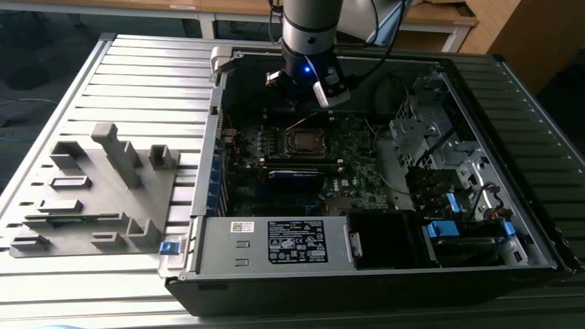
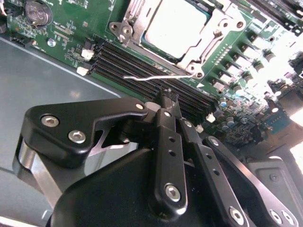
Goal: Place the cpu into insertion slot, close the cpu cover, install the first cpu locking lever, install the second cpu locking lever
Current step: 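Install the first cpu locking lever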
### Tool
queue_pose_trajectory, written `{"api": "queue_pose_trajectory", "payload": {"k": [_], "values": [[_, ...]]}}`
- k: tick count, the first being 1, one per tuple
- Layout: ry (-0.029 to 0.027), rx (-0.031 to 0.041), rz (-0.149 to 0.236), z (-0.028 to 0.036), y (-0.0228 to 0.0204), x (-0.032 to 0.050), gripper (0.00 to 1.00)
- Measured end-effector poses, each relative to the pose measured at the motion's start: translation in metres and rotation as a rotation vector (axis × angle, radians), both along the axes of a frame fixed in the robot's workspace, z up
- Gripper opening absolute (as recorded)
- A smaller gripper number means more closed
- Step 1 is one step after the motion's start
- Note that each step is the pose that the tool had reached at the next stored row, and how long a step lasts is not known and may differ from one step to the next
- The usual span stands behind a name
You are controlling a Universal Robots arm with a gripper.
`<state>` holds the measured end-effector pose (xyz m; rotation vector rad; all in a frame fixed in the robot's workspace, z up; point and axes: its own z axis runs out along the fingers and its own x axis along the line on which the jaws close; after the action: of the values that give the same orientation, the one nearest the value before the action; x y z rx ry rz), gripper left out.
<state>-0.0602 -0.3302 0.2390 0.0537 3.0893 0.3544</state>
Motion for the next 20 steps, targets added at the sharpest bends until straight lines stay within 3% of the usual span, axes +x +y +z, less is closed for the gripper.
{"api": "queue_pose_trajectory", "payload": {"k": [4,9,20], "values": [[-0.0010,0.0000,0.000,-0.0004,0.0000,0.0001,0.11],[-0.0109,-0.0001,0.001,-0.0027,0.0000,0.0001,0.11],[-0.0113,0.0000,0.000,-0.0066,0.0003,0.0021,0.11]]}}
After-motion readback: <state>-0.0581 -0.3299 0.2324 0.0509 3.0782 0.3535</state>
